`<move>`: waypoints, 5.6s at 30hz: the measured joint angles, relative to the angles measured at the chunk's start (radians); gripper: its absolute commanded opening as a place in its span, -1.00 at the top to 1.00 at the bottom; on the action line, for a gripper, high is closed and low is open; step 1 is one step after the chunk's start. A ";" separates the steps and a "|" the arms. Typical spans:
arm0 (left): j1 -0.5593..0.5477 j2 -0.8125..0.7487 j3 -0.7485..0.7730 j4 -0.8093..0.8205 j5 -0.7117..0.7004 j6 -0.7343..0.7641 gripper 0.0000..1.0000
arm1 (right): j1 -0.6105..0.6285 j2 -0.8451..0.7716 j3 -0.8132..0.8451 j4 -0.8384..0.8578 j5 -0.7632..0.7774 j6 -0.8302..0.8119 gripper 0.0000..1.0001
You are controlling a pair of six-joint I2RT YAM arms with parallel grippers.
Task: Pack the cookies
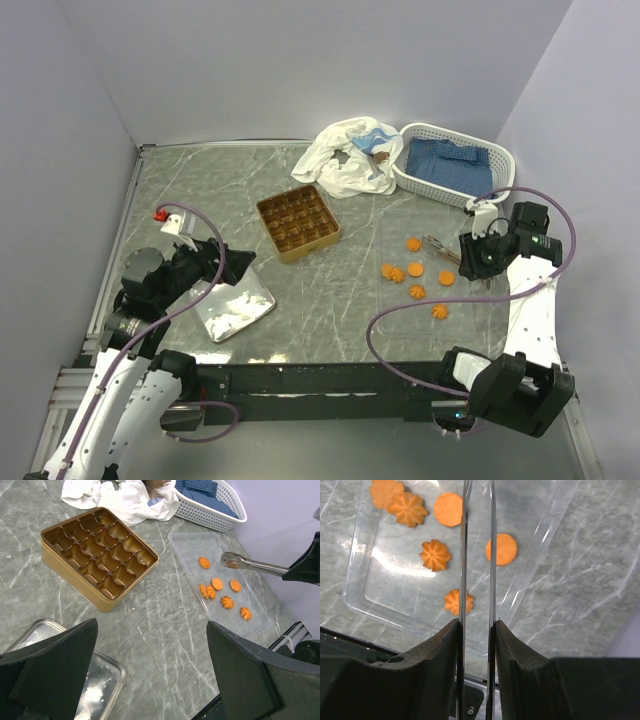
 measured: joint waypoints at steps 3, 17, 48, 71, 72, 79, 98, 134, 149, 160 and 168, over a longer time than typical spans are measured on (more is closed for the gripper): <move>0.000 -0.002 0.000 0.000 -0.002 0.006 -0.93 | 0.000 0.026 0.000 0.000 -0.014 0.000 0.20; 0.008 -0.016 -0.002 -0.001 -0.005 0.006 -0.93 | 0.035 0.134 0.000 0.029 -0.033 0.025 0.14; 0.042 -0.016 -0.010 -0.002 0.014 0.006 -0.93 | 0.175 0.193 0.003 0.134 0.074 0.135 0.04; 0.060 -0.016 -0.014 0.001 0.036 0.006 -0.93 | 0.277 0.240 0.023 0.182 0.171 0.185 0.03; 0.061 -0.016 -0.014 0.001 0.037 0.006 -0.93 | 0.277 0.240 0.023 0.182 0.173 0.185 0.03; 0.064 -0.016 -0.016 0.002 0.038 0.006 -0.93 | 0.277 0.240 0.023 0.182 0.181 0.185 0.06; 0.064 -0.016 -0.016 0.002 0.038 0.006 -0.93 | 0.277 0.153 0.022 0.182 0.173 0.192 0.28; 0.075 -0.013 -0.016 0.003 0.017 0.006 -0.93 | 0.786 0.607 0.689 0.104 0.043 0.259 0.27; 0.087 -0.014 -0.016 0.004 0.019 0.006 -0.93 | 0.848 0.787 0.831 0.069 0.109 0.272 0.21; 0.088 -0.018 -0.016 0.004 0.021 0.006 -0.93 | 0.854 0.850 0.877 0.066 0.135 0.272 0.14; 0.089 -0.022 -0.016 0.005 0.021 0.006 -0.93 | 0.861 0.861 0.877 0.063 0.141 0.275 0.03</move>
